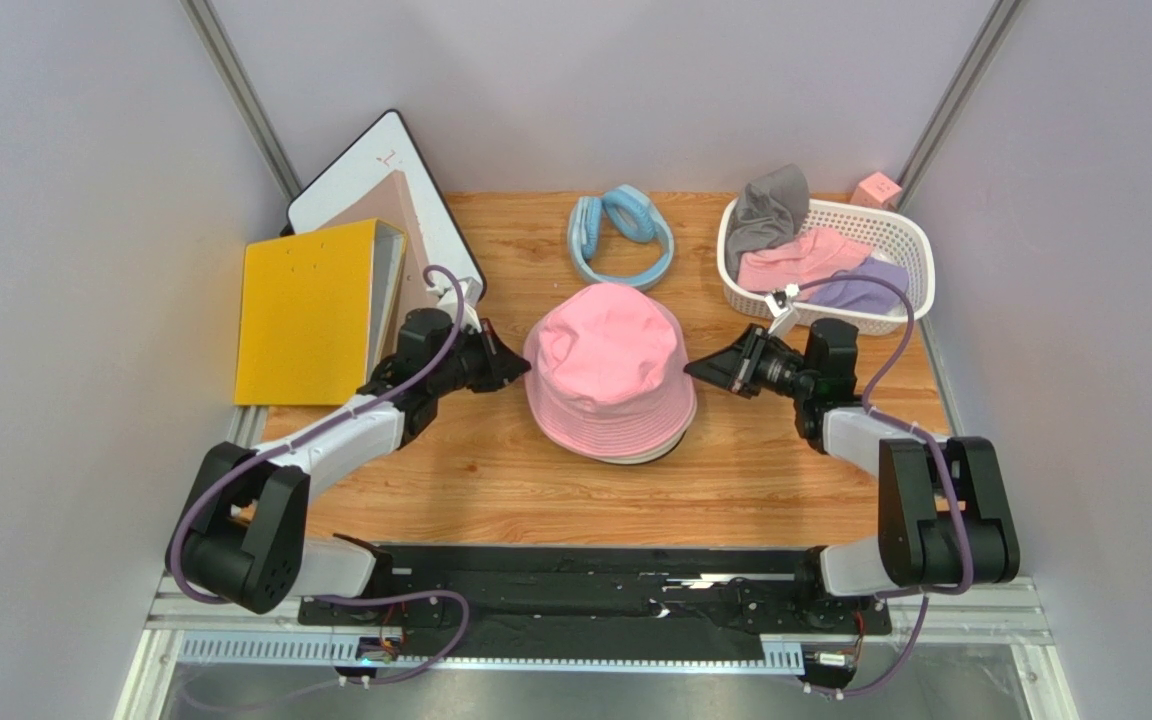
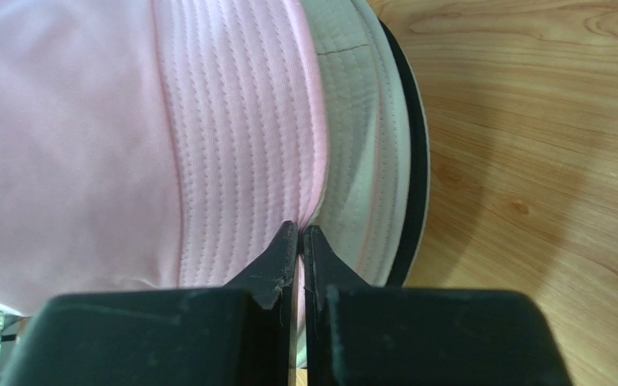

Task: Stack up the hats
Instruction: Stack the hat on the hat.

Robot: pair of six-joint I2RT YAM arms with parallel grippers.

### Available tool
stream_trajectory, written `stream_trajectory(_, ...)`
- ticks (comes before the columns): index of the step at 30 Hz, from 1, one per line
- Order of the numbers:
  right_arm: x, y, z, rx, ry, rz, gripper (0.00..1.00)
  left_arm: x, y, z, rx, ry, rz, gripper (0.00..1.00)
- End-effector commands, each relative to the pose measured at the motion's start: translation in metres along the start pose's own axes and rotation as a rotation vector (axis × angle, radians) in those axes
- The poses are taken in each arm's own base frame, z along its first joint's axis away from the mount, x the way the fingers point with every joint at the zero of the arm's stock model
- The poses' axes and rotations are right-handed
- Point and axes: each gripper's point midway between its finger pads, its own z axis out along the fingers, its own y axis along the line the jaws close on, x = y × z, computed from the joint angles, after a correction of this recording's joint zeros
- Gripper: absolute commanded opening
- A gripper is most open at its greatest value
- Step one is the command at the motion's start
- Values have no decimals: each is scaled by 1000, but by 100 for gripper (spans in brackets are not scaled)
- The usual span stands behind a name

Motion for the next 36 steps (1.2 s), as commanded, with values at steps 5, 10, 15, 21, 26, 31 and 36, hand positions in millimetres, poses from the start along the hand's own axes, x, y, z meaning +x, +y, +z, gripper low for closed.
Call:
stream_trajectory(5,7,-21,-1,123,8,-76,0,-3,7,2,-37,13,22,0)
stream_trajectory(10,11,-26,-4,219,1,-110,0,2,16,5,-71,34,16,0)
stream_trajectory(15,18,-37,-4,286,35,-124,0,14,29,6,-117,60,5,0)
stream_trajectory(21,22,-39,-3,319,46,-127,0,23,40,10,-153,85,3,0)
stream_trajectory(26,21,-38,-7,368,50,-142,0,24,48,9,-192,90,15,0)
stream_trajectory(31,19,-28,-17,381,21,-148,0,11,43,10,-195,69,36,0)
stream_trajectory(36,8,-15,-30,428,-14,-152,0,-22,28,21,-175,34,70,0)
